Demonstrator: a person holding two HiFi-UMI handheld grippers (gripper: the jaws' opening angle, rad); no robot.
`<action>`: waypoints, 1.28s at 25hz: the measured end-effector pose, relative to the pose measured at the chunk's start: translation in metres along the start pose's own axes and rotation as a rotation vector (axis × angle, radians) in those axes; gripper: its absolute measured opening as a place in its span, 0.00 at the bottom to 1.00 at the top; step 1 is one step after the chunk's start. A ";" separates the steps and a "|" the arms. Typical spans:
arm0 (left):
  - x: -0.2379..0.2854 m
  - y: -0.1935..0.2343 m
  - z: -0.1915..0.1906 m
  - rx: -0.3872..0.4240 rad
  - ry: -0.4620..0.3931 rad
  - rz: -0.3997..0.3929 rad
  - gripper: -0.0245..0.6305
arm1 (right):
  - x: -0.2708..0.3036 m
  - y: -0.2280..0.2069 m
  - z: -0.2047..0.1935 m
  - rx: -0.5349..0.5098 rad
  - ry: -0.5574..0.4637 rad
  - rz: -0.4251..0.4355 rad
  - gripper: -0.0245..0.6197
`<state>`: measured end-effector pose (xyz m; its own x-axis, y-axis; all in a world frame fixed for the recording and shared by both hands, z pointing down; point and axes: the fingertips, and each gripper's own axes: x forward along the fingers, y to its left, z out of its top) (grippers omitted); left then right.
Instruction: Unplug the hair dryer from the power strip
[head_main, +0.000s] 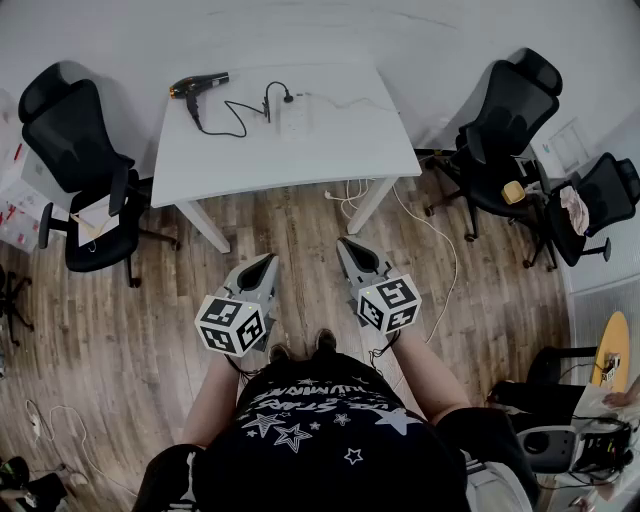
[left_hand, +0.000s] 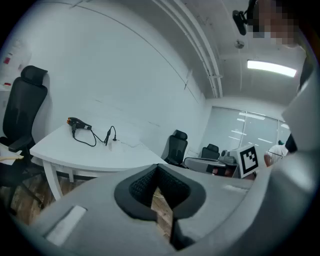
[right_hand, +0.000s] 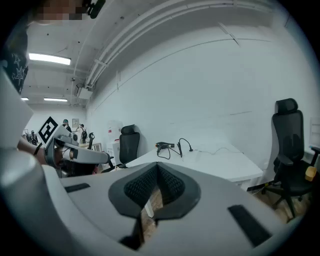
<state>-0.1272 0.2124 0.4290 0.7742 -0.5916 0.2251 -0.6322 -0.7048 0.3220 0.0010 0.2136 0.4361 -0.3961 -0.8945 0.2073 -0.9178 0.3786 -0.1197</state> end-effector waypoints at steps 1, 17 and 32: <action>0.000 0.000 0.001 0.006 -0.001 0.002 0.05 | 0.000 -0.001 0.002 -0.005 -0.002 -0.002 0.05; 0.006 -0.002 0.000 -0.003 0.005 0.045 0.05 | -0.010 -0.015 0.008 0.020 -0.029 0.016 0.05; 0.052 -0.042 -0.005 -0.037 -0.010 0.123 0.05 | -0.025 -0.074 0.004 0.112 -0.060 0.135 0.05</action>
<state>-0.0604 0.2133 0.4322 0.6906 -0.6764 0.2561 -0.7204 -0.6122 0.3258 0.0788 0.2073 0.4354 -0.5103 -0.8511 0.1236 -0.8459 0.4708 -0.2507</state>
